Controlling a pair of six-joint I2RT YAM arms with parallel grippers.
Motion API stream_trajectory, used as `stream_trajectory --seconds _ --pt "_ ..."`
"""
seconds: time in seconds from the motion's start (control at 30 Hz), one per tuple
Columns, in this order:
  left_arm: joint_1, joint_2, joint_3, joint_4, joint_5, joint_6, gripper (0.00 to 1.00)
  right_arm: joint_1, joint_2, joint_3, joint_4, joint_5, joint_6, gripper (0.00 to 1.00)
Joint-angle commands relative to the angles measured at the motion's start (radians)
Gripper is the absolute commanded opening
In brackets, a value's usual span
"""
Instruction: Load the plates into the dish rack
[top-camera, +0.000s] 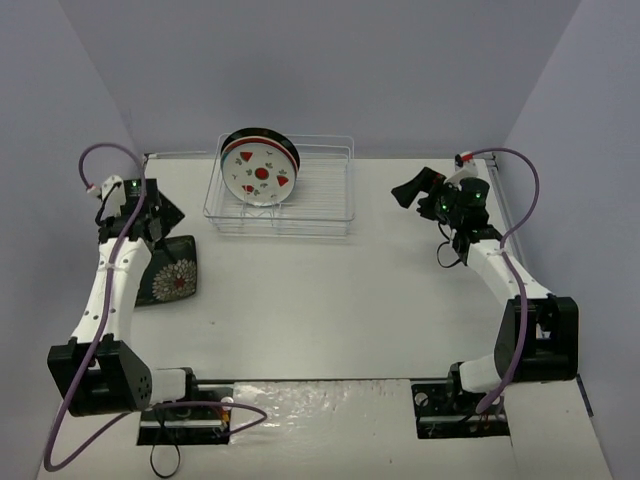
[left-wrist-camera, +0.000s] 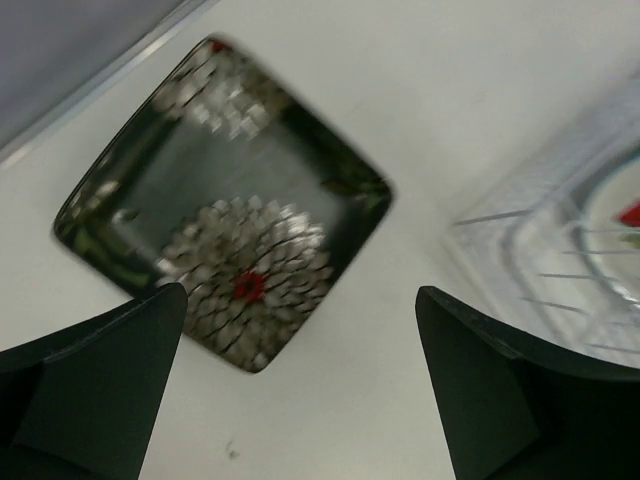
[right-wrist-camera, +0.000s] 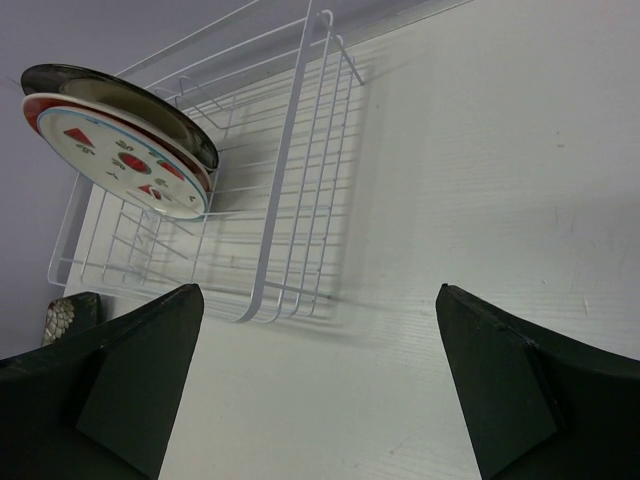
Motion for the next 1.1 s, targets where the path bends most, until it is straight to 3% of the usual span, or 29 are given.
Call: stream_trajectory --seconds 0.0,0.2,0.33,0.4,0.5,0.57,0.7,0.83,1.07 --pt "0.057 -0.063 -0.133 -0.187 -0.134 -0.306 0.97 -0.005 -0.001 0.002 0.108 -0.016 0.016 1.0" --pt "0.241 -0.193 -0.38 0.0 0.032 -0.313 0.97 -0.01 0.063 0.008 0.155 -0.101 0.052 1.0" --pt "0.34 -0.214 -0.497 0.032 0.02 -0.375 0.97 -0.01 0.063 0.002 0.167 -0.111 0.065 1.0" --pt "0.412 -0.224 -0.568 0.123 0.062 -0.369 0.97 -0.01 0.061 -0.001 0.179 -0.121 0.073 1.0" --pt "0.51 -0.238 -0.696 0.387 0.203 -0.336 0.97 -0.008 0.061 -0.001 0.191 -0.146 0.082 1.0" --pt "0.559 -0.225 -0.746 0.442 0.248 -0.318 0.97 -0.008 0.061 -0.002 0.19 -0.149 0.083 1.0" --pt "0.586 -0.191 -0.767 0.519 0.274 -0.272 0.97 -0.008 0.059 -0.002 0.196 -0.15 0.083 1.0" --pt "0.587 -0.141 -0.802 0.696 0.331 -0.287 0.97 -0.007 0.071 0.0 0.194 -0.151 0.083 1.0" --pt "0.587 0.108 -0.782 0.851 0.415 -0.33 0.97 -0.007 0.066 0.003 0.194 -0.161 0.083 1.0"
